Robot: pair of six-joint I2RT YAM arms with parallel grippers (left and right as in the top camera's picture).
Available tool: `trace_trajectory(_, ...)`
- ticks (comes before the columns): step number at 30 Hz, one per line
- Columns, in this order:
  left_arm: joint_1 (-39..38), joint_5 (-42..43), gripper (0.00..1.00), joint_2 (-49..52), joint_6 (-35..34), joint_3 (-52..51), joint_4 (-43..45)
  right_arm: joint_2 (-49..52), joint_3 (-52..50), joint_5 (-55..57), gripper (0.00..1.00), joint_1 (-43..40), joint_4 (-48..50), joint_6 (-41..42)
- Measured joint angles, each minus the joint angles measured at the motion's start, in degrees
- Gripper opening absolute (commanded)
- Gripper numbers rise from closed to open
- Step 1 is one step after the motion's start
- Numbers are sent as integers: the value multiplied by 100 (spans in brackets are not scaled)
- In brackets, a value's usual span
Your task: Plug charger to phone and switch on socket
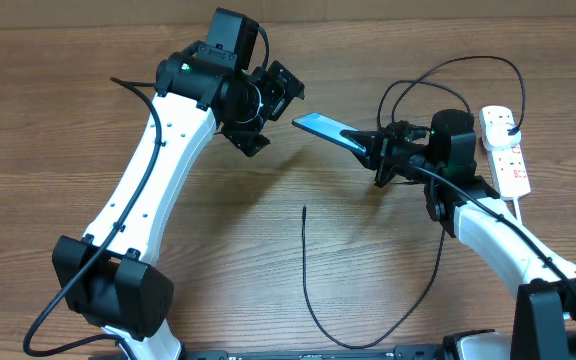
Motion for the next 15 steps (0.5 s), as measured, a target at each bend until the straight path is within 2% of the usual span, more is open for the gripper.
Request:
trace_trajectory(6, 0, -28, 100, -2, -15, 0, 138, 0, 0, -470, 4, 0, 409, 1102)
trace_trajectory(15, 0, -24, 100, -2, -494, 0, 151, 0, 0, -754, 4, 0, 1110, 1108)
